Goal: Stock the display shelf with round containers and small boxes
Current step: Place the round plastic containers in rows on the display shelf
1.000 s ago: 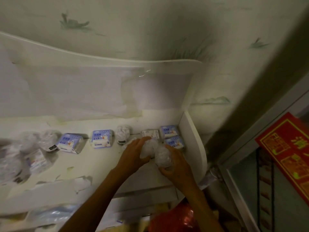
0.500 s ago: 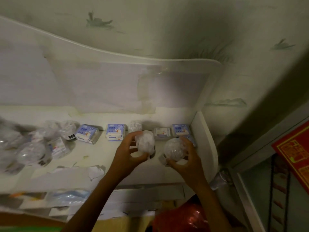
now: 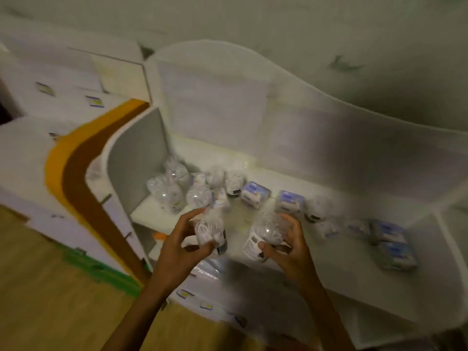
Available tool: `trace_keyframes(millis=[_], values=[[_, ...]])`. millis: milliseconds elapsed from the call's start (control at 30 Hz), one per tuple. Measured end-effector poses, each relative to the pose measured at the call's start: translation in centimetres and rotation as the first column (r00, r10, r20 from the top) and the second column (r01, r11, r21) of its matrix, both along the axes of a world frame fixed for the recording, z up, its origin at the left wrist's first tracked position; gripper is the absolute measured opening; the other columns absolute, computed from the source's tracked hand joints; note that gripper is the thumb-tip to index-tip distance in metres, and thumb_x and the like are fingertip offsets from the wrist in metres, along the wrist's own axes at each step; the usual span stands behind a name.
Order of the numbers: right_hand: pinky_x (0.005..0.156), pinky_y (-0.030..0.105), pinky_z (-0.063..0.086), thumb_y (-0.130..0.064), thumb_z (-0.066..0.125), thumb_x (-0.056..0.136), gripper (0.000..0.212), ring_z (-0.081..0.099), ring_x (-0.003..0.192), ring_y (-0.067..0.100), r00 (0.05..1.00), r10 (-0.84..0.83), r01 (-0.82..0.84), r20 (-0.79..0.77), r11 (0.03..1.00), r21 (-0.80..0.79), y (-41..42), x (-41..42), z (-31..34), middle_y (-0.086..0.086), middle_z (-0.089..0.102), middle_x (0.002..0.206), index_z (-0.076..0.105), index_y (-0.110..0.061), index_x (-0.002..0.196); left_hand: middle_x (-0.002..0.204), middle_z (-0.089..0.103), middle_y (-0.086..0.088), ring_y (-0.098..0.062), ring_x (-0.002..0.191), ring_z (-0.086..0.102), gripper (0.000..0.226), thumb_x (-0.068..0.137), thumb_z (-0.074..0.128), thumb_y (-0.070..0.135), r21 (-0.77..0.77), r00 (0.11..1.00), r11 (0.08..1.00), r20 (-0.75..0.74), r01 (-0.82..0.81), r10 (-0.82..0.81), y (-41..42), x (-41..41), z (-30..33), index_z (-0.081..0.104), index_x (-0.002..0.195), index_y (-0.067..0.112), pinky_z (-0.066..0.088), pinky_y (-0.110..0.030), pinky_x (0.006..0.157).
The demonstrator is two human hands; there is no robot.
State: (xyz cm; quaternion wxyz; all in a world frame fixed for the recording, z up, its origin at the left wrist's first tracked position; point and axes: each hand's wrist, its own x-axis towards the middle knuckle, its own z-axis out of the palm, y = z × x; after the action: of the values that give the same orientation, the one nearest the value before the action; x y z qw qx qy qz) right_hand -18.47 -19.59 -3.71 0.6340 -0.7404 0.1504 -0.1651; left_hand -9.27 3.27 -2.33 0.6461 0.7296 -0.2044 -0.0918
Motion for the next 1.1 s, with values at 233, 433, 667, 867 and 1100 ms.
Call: trace_keyframes(millis=[233,433,667,867,1100], values=[[0.074,0.019,0.054,-0.008,0.080,0.072,0.070,0.060,0.106,-0.001,0.977,0.207,-0.206,0.051,0.978,-0.031,15.3,6.7,1.0,-0.017,0.058,0.122,0.047,-0.046,0.121,0.120,0.059,0.010,-0.012,0.110,0.058,0.064,0.072,0.080,0.024,0.009,0.976,0.977,0.048,-0.214,0.213,16.2,1.7,0.7,0.049,0.128,0.032,0.058,-0.035,0.074],[0.076,0.027,0.057,-0.024,0.083,0.067,0.070,0.060,0.107,0.000,0.904,0.425,-0.422,0.056,0.905,-0.055,27.7,12.1,1.6,-0.024,0.059,0.120,0.047,-0.054,0.119,0.121,0.057,0.012,-0.003,0.106,0.056,0.062,0.075,0.076,0.010,0.043,0.883,0.884,0.085,-0.465,0.461,28.8,2.3,0.6,0.050,0.123,0.040,0.055,-0.022,0.066],[0.089,0.036,0.054,-0.049,0.078,0.061,0.075,0.049,0.121,0.008,0.811,0.584,-0.577,0.032,0.809,-0.112,39.9,18.9,0.1,-0.026,0.045,0.134,0.041,-0.054,0.127,0.114,0.060,0.011,-0.004,0.102,0.058,0.064,0.070,0.080,0.015,0.083,0.776,0.772,0.115,-0.630,0.621,39.3,5.2,0.5,0.052,0.119,0.044,0.055,-0.021,0.063],[0.086,0.033,0.055,-0.047,0.077,0.062,0.072,0.053,0.116,0.006,0.774,0.631,-0.624,0.059,0.775,-0.098,47.2,26.6,-0.3,-0.032,0.048,0.127,0.041,-0.056,0.123,0.110,0.061,0.015,-0.004,0.101,0.059,0.065,0.072,0.079,0.008,0.124,0.748,0.738,0.141,-0.663,0.648,46.0,11.8,0.3,0.051,0.120,0.042,0.055,-0.021,0.063],[0.080,0.029,0.057,-0.031,0.081,0.065,0.074,0.057,0.110,0.008,0.836,0.547,-0.544,0.051,0.837,-0.059,51.2,37.0,-0.5,-0.020,0.051,0.129,0.043,-0.051,0.126,0.117,0.059,0.006,-0.005,0.104,0.058,0.063,0.074,0.077,0.015,0.198,0.817,0.793,0.188,-0.576,0.546,51.9,23.6,1.1,0.048,0.125,0.038,0.054,-0.021,0.061]])
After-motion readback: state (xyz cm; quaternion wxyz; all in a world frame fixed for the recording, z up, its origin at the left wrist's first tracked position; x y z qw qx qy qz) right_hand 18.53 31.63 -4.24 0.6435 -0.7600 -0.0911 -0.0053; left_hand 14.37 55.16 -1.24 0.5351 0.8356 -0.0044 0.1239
